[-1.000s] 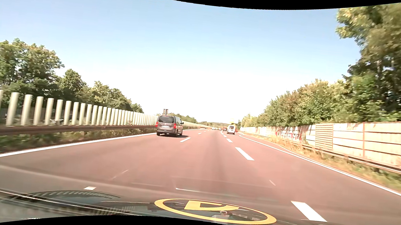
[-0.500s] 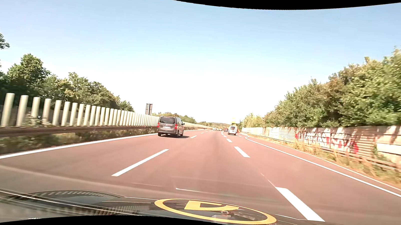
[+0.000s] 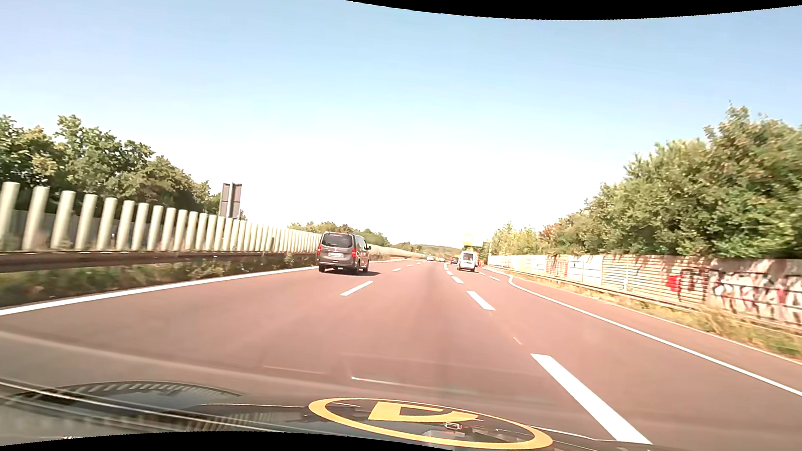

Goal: Follow the waypoints while adhering to traffic rules and regulations

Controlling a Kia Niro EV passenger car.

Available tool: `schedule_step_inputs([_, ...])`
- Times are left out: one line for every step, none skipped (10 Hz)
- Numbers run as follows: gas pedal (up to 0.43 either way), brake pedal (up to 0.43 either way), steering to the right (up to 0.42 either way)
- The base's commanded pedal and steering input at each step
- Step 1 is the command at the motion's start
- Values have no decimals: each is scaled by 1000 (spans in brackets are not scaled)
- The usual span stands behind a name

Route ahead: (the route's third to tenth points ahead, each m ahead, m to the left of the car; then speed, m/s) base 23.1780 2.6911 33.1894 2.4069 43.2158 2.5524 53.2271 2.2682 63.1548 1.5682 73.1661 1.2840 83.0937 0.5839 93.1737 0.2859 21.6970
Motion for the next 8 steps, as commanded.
schedule_step_inputs([197, 0, 0])
schedule_step_inputs([197, 0, 0])
schedule_step_inputs([197, 0, 0])
schedule_step_inputs([197, 0, 0])
schedule_step_inputs([197, 0, 0])
schedule_step_inputs([197, 0, 0])
schedule_step_inputs([209, 0, 0])
schedule_step_inputs([209, 0, 1])
